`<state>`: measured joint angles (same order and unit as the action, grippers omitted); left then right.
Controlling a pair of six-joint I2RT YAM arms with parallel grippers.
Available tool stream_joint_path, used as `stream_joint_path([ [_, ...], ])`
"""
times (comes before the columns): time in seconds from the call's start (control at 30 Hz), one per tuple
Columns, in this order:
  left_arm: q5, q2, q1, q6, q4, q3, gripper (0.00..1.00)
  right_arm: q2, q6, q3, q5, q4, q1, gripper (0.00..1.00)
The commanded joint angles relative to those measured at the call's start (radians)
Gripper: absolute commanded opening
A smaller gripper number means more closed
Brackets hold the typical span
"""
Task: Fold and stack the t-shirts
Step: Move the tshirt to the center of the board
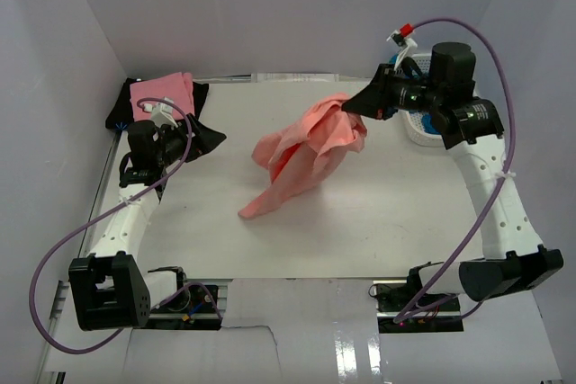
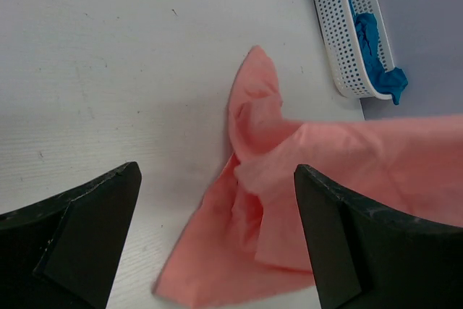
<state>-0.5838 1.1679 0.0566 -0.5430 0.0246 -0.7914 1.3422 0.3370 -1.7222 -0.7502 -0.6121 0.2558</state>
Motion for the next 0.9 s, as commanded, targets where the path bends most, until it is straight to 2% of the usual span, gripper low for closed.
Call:
stream_joint_path([
  [0.0, -0.001, -0.036, -0.003, 0.003, -0.009, -0.003, 0.98, 0.029, -0.016, 0.172, 0.06, -0.017, -0.001, 0.08],
  [0.07, -0.002, -0.036, -0.003, 0.003, -0.008, -0.002, 0.98, 0.049, -0.03, 0.249, 0.115, -0.014, -0.001, 0.08],
  [0.13, 0.001, -0.04, -0.003, 0.005, -0.008, 0.0, 0.98, 0.086, -0.036, 0.332, 0.191, -0.012, -0.001, 0.15],
  [0.2, 0.004, -0.043, -0.003, 0.006, -0.006, 0.001, 0.98, 0.118, -0.059, 0.348, 0.369, -0.061, 0.002, 0.44],
  [0.23, 0.004, -0.045, -0.003, 0.008, -0.006, 0.001, 0.98, 0.145, -0.062, 0.337, 0.506, -0.087, 0.01, 0.63],
  [0.33, 0.004, -0.042, -0.003, 0.011, -0.003, 0.003, 0.98, 0.152, -0.076, 0.319, 0.652, -0.123, 0.039, 0.81],
  [0.5, 0.001, -0.03, -0.003, 0.009, -0.003, 0.0, 0.98, 0.141, -0.128, 0.299, 0.706, -0.152, 0.149, 0.84],
  [0.6, -0.002, -0.017, -0.003, 0.006, -0.003, -0.003, 0.98, 0.159, -0.176, 0.318, 0.726, -0.175, 0.313, 0.84],
  [0.87, 0.021, -0.013, -0.004, 0.006, 0.006, -0.005, 0.98, 0.228, -0.124, 0.431, 0.686, -0.005, 0.438, 0.8],
])
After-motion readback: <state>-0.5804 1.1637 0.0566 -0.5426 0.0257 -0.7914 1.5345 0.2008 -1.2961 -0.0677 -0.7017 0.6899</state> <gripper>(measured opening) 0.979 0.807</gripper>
